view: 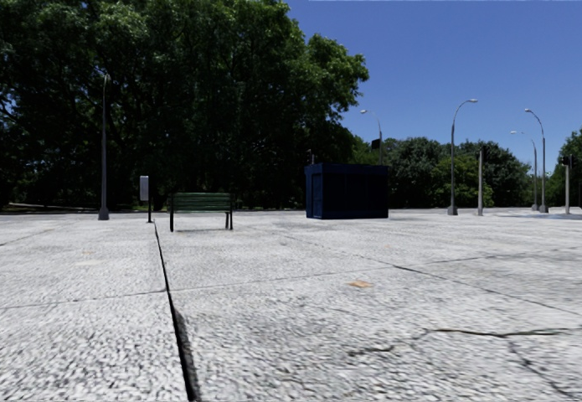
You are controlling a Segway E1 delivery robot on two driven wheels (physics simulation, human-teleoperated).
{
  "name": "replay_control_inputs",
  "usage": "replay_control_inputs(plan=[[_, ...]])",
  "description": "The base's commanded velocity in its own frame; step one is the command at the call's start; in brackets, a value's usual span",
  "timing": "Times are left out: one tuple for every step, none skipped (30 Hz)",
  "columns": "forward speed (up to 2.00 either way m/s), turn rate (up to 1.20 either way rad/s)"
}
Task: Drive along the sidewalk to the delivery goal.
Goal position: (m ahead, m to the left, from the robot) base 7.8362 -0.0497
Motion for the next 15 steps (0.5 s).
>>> replay_control_inputs(plan=[[2.00, 0.00], [2.00, 0.00], [2.00, 0.00], [2.00, 0.00], [2.00, 0.00], [2.00, 0.00], [2.00, 0.00], [2.00, 0.00], [2.00, 0.00], [2.00, 0.00], [2.00, 0.00], [2.00, 0.00], [2.00, 0.00], [2.00, 0.00], [2.00, 0.00]])
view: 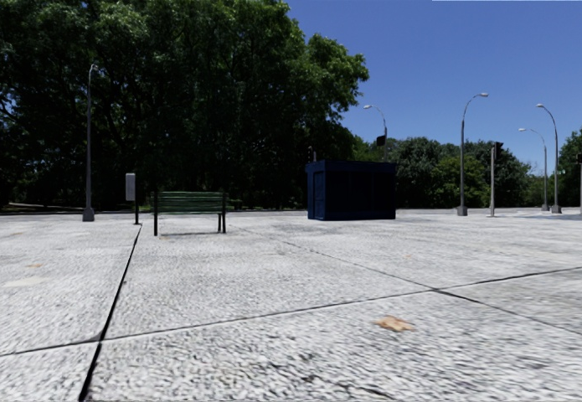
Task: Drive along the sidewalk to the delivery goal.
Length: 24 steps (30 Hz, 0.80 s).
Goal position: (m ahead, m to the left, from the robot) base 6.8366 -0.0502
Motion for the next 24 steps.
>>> replay_control_inputs(plan=[[2.00, 0.00], [2.00, 0.00], [2.00, 0.00], [2.00, 0.00], [2.00, 0.00], [2.00, 0.00], [2.00, 0.00], [2.00, 0.00], [2.00, 0.00], [2.00, 0.00], [2.00, 0.00], [2.00, 0.00], [2.00, 0.00], [2.00, 0.00], [2.00, 0.00], [2.00, 0.00], [2.00, 0.00], [2.00, 0.00], [2.00, 0.00], [2.00, 0.00], [2.00, 0.00], [2.00, 0.00], [2.00, 0.00], [2.00, 0.00]])
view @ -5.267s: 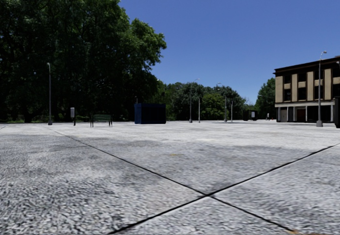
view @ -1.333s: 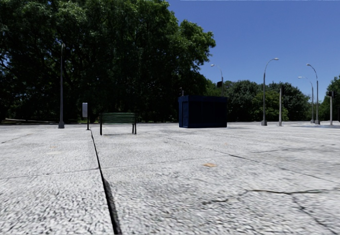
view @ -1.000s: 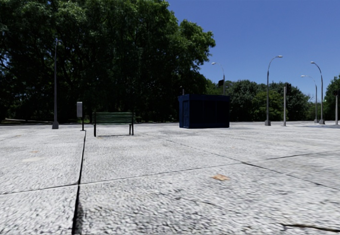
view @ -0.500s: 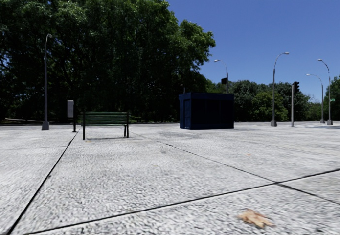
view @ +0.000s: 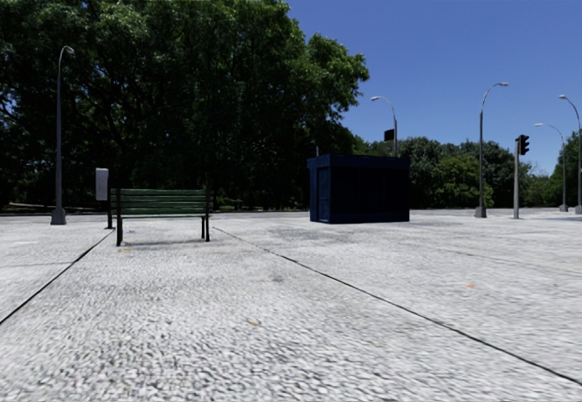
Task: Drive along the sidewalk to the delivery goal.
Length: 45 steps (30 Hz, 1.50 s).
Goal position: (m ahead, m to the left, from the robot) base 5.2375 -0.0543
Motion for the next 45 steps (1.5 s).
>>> replay_control_inputs(plan=[[2.00, 0.00], [2.00, 0.00], [2.00, 0.00], [2.00, 0.00], [2.00, 0.00], [2.00, 0.00], [2.00, 0.00], [2.00, 0.00], [2.00, 0.00], [2.00, 0.00], [2.00, 0.00], [2.00, 0.00], [2.00, 0.00], [2.00, 0.00], [2.00, 0.00], [2.00, 0.00], [2.00, 0.00], [2.00, 0.00], [2.00, 0.00], [2.00, 0.00], [2.00, 0.00], [2.00, 0.00], [2.00, 0.00], [2.00, 0.00], [2.00, 0.00], [2.00, 0.00], [2.00, 0.00], [2.00, 0.00], [2.00, 0.00], [2.00, 0.00], [2.00, 0.00], [2.00, 0.00], [2.00, 0.00], [2.00, 0.00], [2.00, 0.00], [2.00, 0.00], [2.00, 0.00], [2.00, 0.00], [2.00, 0.00], [2.00, 0.00], [2.00, 0.00], [2.00, 0.00], [2.00, 0.00], [2.00, 0.00], [1.97, 0.00]])
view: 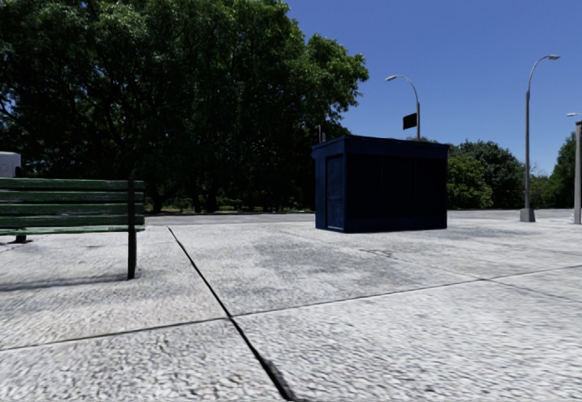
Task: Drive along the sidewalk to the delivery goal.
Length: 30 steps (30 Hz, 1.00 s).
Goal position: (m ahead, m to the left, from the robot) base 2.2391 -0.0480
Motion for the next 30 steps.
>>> replay_control_inputs(plan=[[1.96, 0.00], [1.96, 0.00], [1.96, 0.00], [1.96, 0.00], [1.96, 0.00], [1.96, 0.00], [1.96, 0.00], [1.96, 0.00], [1.96, 0.00], [1.96, 0.00], [1.96, 0.00], [1.95, 0.00], [1.95, 0.00], [1.95, 0.00], [1.95, 0.00], [1.95, 0.00], [1.95, 0.00], [1.95, 0.00], [1.95, 0.00], [1.95, 0.00], [1.95, 0.00], [1.95, 0.00], [1.95, 0.00], [1.95, 0.00], [1.95, 0.00], [1.95, 0.00], [1.95, 0.00], [1.95, 0.00], [1.87, 0.00], [1.87, 0.00]])
